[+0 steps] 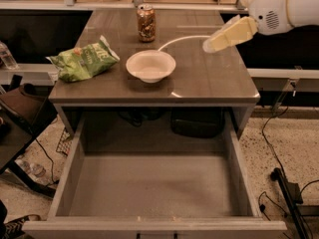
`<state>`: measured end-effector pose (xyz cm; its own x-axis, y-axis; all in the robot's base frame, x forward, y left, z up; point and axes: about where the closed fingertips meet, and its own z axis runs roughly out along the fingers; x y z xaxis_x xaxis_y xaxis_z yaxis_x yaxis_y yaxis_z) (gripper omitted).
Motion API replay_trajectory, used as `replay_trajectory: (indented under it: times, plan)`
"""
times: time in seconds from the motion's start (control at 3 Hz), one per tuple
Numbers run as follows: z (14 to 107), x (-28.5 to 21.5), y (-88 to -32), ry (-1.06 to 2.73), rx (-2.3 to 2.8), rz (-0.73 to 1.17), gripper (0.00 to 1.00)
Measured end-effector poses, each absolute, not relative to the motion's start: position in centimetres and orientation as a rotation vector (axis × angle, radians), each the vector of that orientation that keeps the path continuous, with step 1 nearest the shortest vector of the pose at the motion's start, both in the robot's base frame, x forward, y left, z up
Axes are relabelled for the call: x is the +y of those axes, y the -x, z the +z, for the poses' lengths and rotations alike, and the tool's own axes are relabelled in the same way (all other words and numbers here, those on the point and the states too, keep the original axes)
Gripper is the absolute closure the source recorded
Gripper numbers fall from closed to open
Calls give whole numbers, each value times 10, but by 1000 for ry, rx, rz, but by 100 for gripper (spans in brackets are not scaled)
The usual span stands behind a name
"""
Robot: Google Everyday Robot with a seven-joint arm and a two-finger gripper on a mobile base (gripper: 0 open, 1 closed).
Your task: Place orange can into top drawer
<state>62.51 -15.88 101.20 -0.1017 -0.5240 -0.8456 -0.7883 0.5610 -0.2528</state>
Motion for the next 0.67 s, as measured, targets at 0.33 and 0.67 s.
replay_trajectory:
  times: [0.33,0.67]
  plan:
    - [1027,-150,-640,1023,1719,323,0]
    - [1022,-139,-644,1026,1714,341,0]
